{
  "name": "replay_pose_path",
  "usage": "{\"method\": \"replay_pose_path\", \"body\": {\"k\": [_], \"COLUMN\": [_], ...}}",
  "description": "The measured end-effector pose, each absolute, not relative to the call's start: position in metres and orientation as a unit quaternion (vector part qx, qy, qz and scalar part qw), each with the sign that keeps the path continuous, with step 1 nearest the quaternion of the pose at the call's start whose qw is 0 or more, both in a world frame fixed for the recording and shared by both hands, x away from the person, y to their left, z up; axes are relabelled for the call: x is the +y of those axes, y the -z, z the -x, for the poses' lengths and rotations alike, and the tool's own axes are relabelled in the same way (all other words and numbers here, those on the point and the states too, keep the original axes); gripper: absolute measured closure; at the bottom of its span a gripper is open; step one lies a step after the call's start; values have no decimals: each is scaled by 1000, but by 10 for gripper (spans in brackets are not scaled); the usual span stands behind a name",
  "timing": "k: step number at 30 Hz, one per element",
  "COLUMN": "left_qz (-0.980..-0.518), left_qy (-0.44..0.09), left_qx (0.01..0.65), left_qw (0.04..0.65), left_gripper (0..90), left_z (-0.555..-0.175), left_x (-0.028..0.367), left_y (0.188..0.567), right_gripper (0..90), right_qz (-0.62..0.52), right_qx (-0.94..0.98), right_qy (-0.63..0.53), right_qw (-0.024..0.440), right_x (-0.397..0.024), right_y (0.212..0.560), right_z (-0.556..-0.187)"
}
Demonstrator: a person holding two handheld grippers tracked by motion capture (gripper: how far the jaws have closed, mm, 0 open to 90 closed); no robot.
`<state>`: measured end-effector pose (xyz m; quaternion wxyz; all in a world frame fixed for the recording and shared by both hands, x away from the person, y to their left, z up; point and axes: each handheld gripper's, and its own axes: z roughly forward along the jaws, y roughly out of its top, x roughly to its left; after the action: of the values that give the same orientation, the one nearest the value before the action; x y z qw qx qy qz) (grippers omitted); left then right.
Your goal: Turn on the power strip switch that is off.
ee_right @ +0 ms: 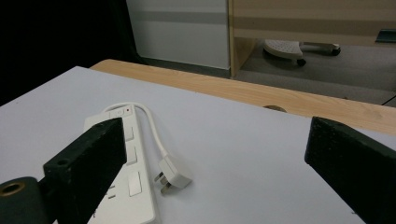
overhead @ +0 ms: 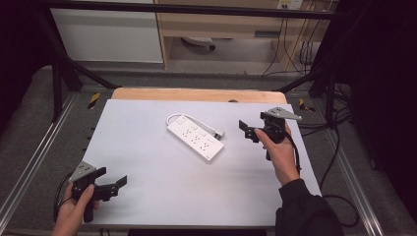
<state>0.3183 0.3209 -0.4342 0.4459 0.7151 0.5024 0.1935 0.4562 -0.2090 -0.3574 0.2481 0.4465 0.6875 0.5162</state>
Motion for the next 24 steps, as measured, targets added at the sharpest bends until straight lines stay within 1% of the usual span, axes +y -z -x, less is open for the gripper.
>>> {"method": "replay_pose_path", "body": {"k": [7, 19, 20, 22, 24], "left_qz": [-715, -715, -715, -716, -716], "left_qy": [-194, -195, -195, -195, -196], "left_qx": [503, 502, 502, 502, 502], "left_qw": [446, 445, 445, 444, 444], "left_gripper": [69, 69, 69, 69, 69], "left_z": [-318, -318, -318, -318, -318], "left_x": [321, 321, 321, 321, 321], "left_y": [434, 434, 434, 434, 434], "right_gripper": [118, 371, 371, 437, 481], "right_qz": [-442, -436, -436, -435, -433], "right_qx": [691, 689, 689, 690, 692], "right_qy": [-515, -527, -527, -526, -525], "right_qw": [247, 239, 239, 240, 242], "right_x": [-200, -190, -190, -187, -184], "right_y": [359, 363, 363, 364, 365], "right_z": [-462, -470, -470, -472, -473]}}
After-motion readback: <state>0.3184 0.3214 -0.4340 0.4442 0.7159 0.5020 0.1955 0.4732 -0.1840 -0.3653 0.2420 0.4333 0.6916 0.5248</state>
